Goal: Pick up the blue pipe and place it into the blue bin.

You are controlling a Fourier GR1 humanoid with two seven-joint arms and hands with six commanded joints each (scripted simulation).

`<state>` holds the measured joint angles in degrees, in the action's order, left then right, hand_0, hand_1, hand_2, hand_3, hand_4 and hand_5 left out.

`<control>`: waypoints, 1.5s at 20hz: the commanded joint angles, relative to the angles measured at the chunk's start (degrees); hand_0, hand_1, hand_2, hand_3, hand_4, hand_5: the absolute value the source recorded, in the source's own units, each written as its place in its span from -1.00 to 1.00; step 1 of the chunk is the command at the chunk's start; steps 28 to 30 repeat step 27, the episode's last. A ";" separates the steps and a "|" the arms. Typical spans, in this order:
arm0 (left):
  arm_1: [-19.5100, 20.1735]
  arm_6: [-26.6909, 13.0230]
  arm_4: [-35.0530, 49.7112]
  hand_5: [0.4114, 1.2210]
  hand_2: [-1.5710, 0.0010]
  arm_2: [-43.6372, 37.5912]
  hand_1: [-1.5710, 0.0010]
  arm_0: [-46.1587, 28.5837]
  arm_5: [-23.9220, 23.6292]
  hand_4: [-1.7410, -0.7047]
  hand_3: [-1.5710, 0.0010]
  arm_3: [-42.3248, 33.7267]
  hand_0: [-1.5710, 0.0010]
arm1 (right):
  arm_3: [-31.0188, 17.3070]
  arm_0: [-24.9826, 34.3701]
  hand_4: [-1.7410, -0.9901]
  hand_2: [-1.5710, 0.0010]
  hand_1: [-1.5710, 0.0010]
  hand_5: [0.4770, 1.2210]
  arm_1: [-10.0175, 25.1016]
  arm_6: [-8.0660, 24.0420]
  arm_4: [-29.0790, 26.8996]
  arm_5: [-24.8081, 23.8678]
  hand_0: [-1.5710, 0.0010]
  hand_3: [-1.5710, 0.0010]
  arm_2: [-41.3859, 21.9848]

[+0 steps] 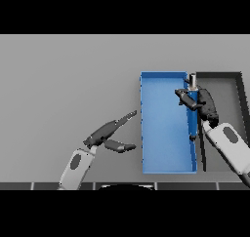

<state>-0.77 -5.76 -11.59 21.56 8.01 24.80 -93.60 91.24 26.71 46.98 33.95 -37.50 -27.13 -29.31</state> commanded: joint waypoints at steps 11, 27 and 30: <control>-0.10 -0.21 0.38 -0.96 1.00 0.12 1.00 -0.37 0.05 0.65 1.00 -0.22 1.00 | -3.77 10.45 0.78 0.88 0.88 0.05 10.45 1.00 -7.86 6.20 0.87 0.93 -21.48; -0.62 -0.68 -0.46 -0.95 1.00 0.44 1.00 0.14 -0.69 0.65 1.00 -0.20 1.00 | -5.90 17.56 0.91 0.99 0.99 -0.55 12.44 0.76 -11.03 7.51 0.99 1.00 -31.75; -0.62 -0.68 -0.46 -0.95 1.00 0.44 1.00 0.14 -0.69 0.65 1.00 -0.20 1.00 | -5.90 17.56 0.91 0.99 0.99 -0.55 12.44 0.76 -11.03 7.51 0.99 1.00 -31.75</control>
